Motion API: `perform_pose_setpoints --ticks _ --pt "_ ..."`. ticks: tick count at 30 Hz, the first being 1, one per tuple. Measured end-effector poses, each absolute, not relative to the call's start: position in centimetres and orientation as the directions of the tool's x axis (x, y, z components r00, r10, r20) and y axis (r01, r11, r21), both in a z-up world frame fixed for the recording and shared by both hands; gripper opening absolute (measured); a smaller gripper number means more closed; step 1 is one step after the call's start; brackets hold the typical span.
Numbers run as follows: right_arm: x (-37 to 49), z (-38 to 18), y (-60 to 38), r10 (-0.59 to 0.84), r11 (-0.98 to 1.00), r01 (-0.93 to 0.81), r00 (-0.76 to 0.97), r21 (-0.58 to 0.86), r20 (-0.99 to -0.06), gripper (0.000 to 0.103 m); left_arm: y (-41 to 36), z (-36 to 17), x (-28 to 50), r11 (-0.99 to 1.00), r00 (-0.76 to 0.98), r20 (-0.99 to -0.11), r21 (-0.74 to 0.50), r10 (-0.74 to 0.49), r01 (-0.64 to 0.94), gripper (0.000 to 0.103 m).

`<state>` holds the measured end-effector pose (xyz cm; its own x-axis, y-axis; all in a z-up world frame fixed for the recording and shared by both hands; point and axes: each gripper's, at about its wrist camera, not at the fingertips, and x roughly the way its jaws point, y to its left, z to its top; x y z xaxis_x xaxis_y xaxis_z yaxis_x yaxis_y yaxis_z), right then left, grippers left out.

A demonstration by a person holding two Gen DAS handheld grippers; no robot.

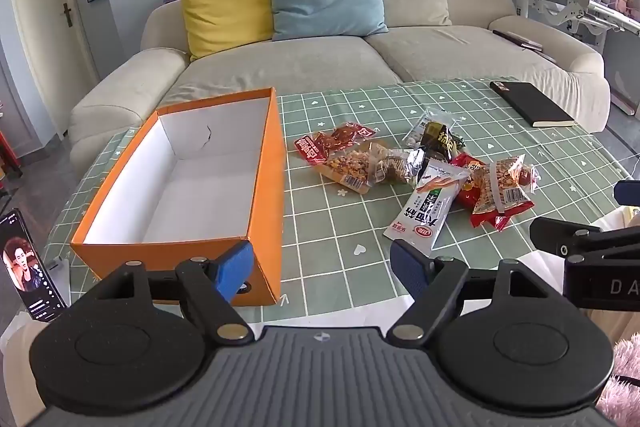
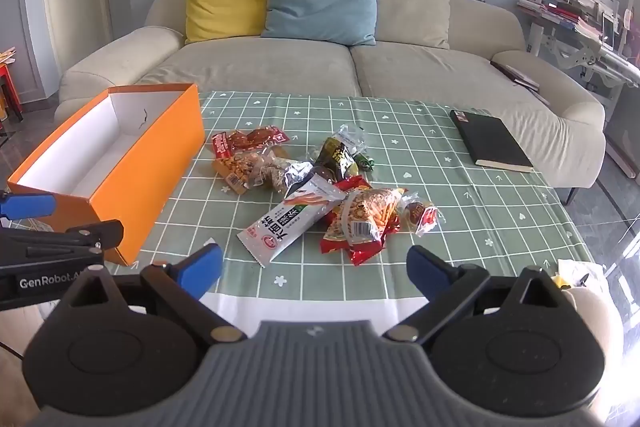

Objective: Organize snacks

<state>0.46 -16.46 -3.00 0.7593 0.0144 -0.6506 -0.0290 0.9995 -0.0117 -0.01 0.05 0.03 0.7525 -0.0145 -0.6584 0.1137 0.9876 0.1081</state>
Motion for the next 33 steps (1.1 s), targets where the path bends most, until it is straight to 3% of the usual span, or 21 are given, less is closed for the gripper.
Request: perform_pose_setpoints --ticks 33 --pt "0.72 -3.20 -16.64 0.019 1.000 -0.030 0.741 -0.004 -0.671 0.097 -0.11 -0.17 -0.26 0.989 0.746 -0.666 0.091 -0.027 0.117 0.092"
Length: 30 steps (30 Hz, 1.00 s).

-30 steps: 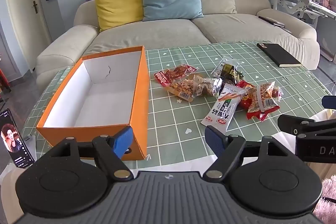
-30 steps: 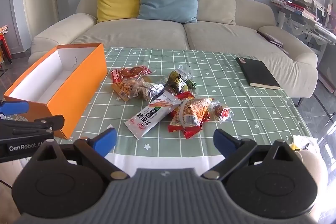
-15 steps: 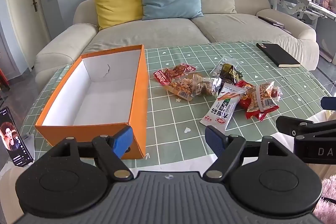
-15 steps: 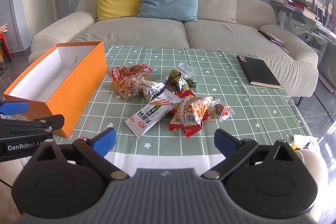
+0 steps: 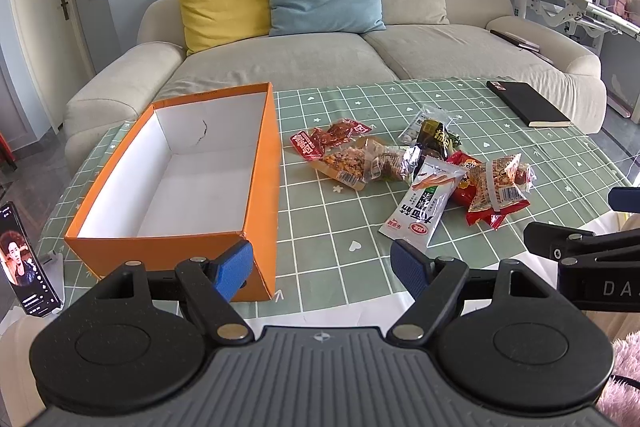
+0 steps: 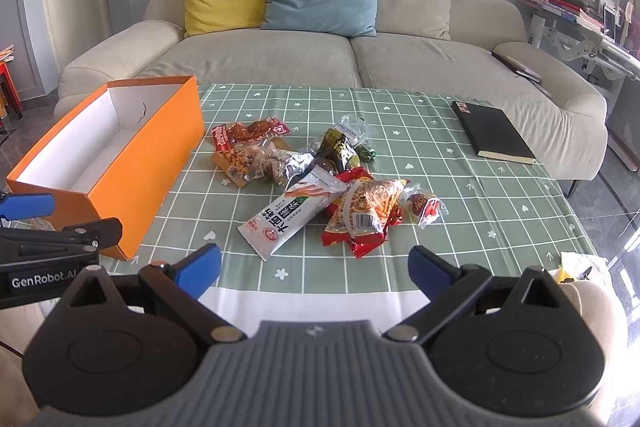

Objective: Organize snacks

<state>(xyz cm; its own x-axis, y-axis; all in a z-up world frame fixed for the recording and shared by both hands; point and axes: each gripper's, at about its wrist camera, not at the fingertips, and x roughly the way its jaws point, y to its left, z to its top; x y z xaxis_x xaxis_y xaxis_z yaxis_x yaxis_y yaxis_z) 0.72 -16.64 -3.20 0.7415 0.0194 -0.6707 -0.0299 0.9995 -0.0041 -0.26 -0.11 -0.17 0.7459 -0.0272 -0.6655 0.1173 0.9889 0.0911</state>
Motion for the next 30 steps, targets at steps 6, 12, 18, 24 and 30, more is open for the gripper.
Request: perform_pose_setpoints --ticks 6,12,18,24,30 --pt "0.71 -3.29 -16.67 0.021 1.000 -0.030 0.739 -0.001 -0.673 0.097 -0.10 -0.17 -0.25 0.989 0.745 -0.667 0.090 -0.028 0.118 0.092" --pt "0.89 -3.18 -16.80 0.022 1.000 -0.025 0.733 0.005 -0.680 0.097 -0.09 -0.17 -0.22 0.989 0.744 -0.668 0.089 -0.028 0.117 0.092" --pt "0.85 -3.22 -16.78 0.022 1.000 -0.026 0.732 0.005 -0.681 0.097 -0.13 -0.18 -0.23 0.989 0.744 -0.668 0.089 -0.029 0.118 0.092" --pt "0.87 -3.27 -16.79 0.023 1.000 -0.024 0.727 0.007 -0.686 0.097 -0.11 -0.21 -0.17 0.989 0.743 -0.669 0.087 -0.030 0.119 0.092" --pt "1.01 -3.25 -16.89 0.024 1.000 -0.024 0.722 0.010 -0.691 0.098 -0.20 -0.23 -0.18 0.989 0.742 -0.669 0.086 -0.031 0.119 0.092"
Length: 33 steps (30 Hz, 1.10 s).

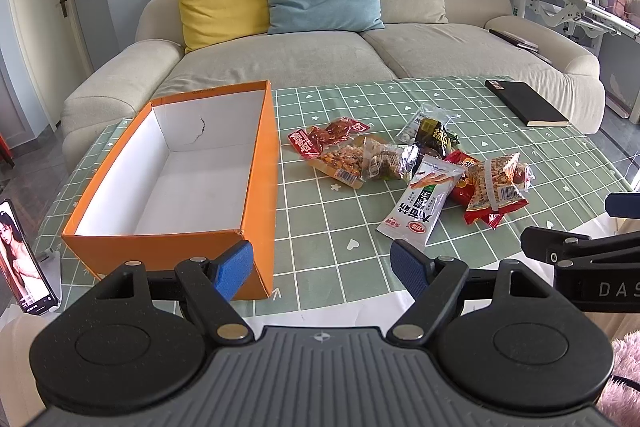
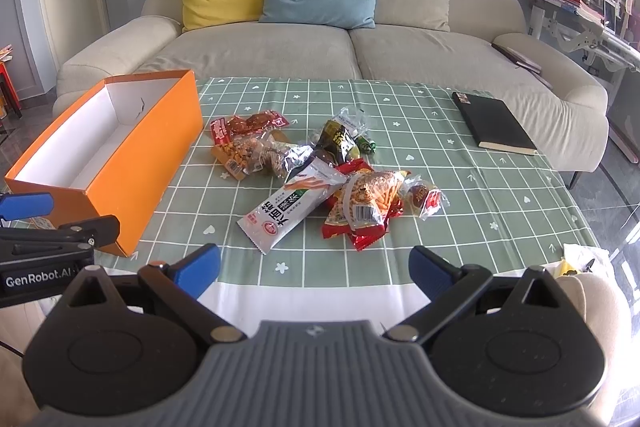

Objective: Organize snacks

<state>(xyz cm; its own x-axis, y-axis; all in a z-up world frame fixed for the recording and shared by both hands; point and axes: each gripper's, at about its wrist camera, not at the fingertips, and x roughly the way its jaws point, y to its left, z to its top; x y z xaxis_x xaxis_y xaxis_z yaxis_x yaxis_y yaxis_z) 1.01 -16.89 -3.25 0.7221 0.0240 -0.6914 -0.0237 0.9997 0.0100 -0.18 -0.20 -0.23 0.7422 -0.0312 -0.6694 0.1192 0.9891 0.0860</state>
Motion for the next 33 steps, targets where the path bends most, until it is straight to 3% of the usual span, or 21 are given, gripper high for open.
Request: perform_pose_setpoints --ticks 33 --pt "1.33 -3.37 -17.14 0.028 1.000 -0.017 0.702 0.023 -0.711 0.098 -0.38 -0.58 0.03 0.990 0.730 -0.682 0.063 -0.047 0.122 0.092"
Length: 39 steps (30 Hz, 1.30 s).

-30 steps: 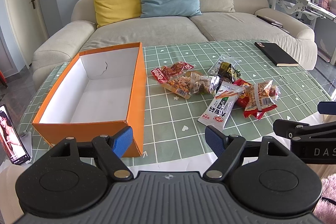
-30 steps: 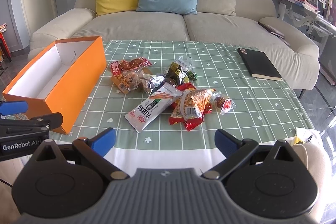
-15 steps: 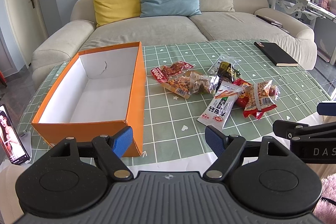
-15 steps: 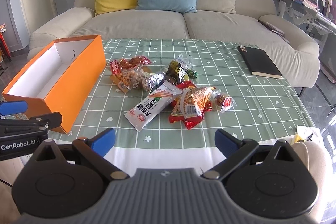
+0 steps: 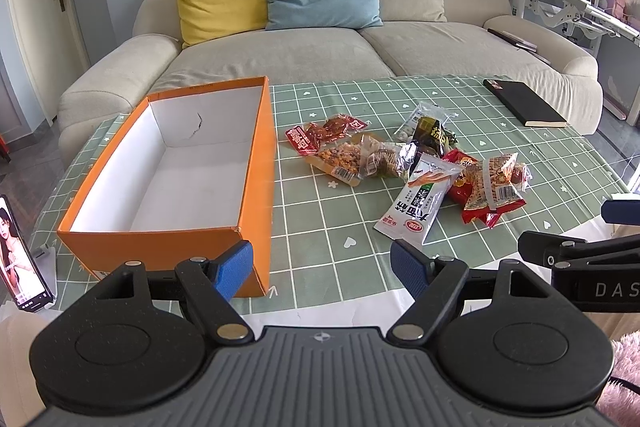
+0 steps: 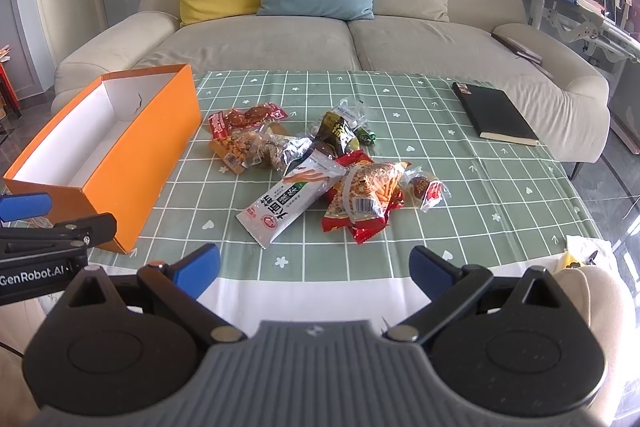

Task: Organize snacks
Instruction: 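Grasp the white spicy-strip packet with left tool while right tool grasps a snack bag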

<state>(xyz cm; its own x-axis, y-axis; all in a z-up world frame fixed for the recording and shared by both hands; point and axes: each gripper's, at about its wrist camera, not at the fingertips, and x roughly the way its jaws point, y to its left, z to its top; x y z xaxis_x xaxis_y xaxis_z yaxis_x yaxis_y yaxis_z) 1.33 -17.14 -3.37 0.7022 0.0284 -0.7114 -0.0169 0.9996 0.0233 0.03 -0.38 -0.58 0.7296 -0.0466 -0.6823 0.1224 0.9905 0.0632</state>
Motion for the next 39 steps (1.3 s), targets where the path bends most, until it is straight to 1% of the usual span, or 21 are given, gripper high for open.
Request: perform_pose_setpoints --ticks 4,7,8,9,10,12,13,15,16,17,19,22,27,30,33,36,37,39 --pt "1.6 -3.5 -17.4 0.049 0.999 -0.024 0.694 0.045 -0.718 0.098 -0.2 -0.5 0.1 0.988 0.723 -0.685 0.033 -0.086 0.148 0.091" --pt "2.0 -3.8 -17.9 0.041 0.999 -0.004 0.689 0.052 -0.723 0.098 -0.3 -0.8 0.2 0.982 0.708 -0.693 -0.002 -0.138 0.190 0.088" --pt "2.1 -4.0 -18.1 0.035 0.999 0.002 0.692 0.051 -0.721 0.097 -0.3 -0.9 0.3 0.978 0.697 -0.699 -0.013 -0.157 0.207 0.084" --pt "2.3 -4.1 -18.3 0.033 0.999 0.008 0.694 0.053 -0.719 0.097 -0.4 -1.1 0.5 0.974 0.687 -0.705 -0.024 -0.177 0.227 0.078" --pt "2.5 -4.1 -18.6 0.034 0.998 0.012 0.696 0.060 -0.717 0.097 -0.5 -1.2 0.6 0.969 0.677 -0.709 -0.037 -0.199 0.246 0.074" --pt "2.8 -4.4 -19.1 0.036 0.997 0.023 0.704 0.073 -0.709 0.094 -0.7 -1.5 0.8 0.962 0.666 -0.709 -0.062 -0.230 0.266 0.063" --pt "3.0 -4.5 -19.4 0.038 0.997 0.023 0.711 0.077 -0.702 0.090 -0.7 -1.6 1.0 0.959 0.664 -0.708 -0.070 -0.242 0.275 0.061" --pt "3.2 -4.9 -19.8 0.037 0.997 0.021 0.729 0.077 -0.684 0.088 -1.1 -1.9 1.4 0.953 0.660 -0.705 -0.074 -0.259 0.294 0.056" --pt "3.4 -5.0 -20.0 0.033 0.997 0.022 0.741 0.073 -0.671 0.086 -1.2 -2.0 1.6 0.949 0.660 -0.702 -0.073 -0.266 0.305 0.054" --pt "3.5 -5.2 -20.2 0.033 0.997 0.020 0.751 0.072 -0.659 0.081 -1.3 -2.1 1.8 0.945 0.661 -0.698 -0.071 -0.275 0.318 0.054" --pt "4.1 -5.6 -20.7 0.032 0.997 0.022 0.756 0.074 -0.654 0.078 -1.7 -2.4 2.3 0.938 0.660 -0.695 -0.065 -0.286 0.339 0.054" --pt "5.4 -6.4 -21.6 0.042 0.992 0.047 0.751 0.117 -0.659 0.074 -2.2 -3.0 3.5 0.932 0.644 -0.704 -0.072 -0.299 0.354 0.053" --pt "8.0 -7.8 -22.6 0.044 0.987 0.075 0.735 0.145 -0.676 0.074 -3.5 -3.9 5.8 0.929 0.628 -0.718 -0.071 -0.300 0.363 0.053" --pt "9.5 -8.3 -23.0 0.046 0.987 0.069 0.736 0.143 -0.675 0.074 -4.4 -4.2 7.2 0.923 0.638 -0.703 -0.069 -0.314 0.379 0.053" --pt "10.8 -8.7 -23.2 0.048 0.990 0.054 0.748 0.134 -0.662 0.074 -5.4 -4.9 8.5 0.922 0.660 -0.689 -0.030 -0.299 0.386 0.054" --pt "12.0 -9.4 -23.4 0.005 0.993 0.076 0.755 0.095 -0.656 0.074 -6.1 -6.0 9.5 0.924 0.702 -0.665 0.046 -0.255 0.379 0.054" --pt "12.2 -9.8 -23.4 0.003 0.993 0.077 0.758 0.093 -0.652 0.074 -6.2 -6.3 9.6 0.926 0.714 -0.654 0.055 -0.250 0.374 0.054" --pt "12.6 -10.4 -23.6 0.013 0.992 0.072 0.763 0.105 -0.646 0.074 -6.1 -6.8 9.9 0.931 0.717 -0.646 0.027 -0.261 0.364 0.062"
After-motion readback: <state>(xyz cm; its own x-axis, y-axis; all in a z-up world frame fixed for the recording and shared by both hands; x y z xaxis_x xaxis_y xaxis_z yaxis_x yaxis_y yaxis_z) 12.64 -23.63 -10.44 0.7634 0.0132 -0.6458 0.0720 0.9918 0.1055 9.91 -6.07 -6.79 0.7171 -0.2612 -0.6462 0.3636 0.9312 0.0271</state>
